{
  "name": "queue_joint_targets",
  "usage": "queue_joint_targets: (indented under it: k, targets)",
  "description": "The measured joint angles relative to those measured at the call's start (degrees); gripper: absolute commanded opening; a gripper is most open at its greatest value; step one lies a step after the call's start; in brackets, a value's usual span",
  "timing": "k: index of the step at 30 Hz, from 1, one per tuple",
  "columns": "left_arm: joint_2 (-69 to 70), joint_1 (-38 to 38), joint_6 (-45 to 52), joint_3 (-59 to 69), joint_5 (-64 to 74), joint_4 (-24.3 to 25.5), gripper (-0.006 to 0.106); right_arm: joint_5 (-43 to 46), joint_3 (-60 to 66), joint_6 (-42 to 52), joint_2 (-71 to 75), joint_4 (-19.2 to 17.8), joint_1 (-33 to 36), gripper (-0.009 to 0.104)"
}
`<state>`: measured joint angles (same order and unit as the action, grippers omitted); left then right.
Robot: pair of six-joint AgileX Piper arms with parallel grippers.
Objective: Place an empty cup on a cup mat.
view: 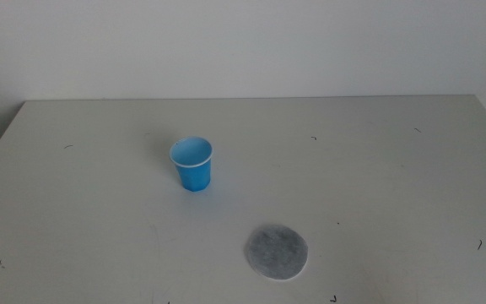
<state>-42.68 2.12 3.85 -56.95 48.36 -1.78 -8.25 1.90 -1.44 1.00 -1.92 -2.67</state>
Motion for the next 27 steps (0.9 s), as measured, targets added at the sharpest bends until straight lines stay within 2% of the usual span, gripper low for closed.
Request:
queue_joint_targets:
  k: [7,13,17,27]
  targets:
    - [-14.05,0.00,0.44,-13.94,7.54,-3.01,0.105,0.00,0.00,0.00,0.00,0.00,0.00,0.094]
    - [-24.36,-0.06,3.95,-21.33,9.61,-8.01,0.105,0.00,0.00,0.00,0.00,0.00,0.00,0.094]
    - [-29.11,-0.11,6.17,-22.46,10.12,-10.37,0.105,0.00,0.00,0.00,0.00,0.00,0.00,0.094]
    - [-37.16,-0.11,4.83,-22.81,10.25,-10.74,0.105,0.00,0.00,0.00,0.00,0.00,0.00,0.094]
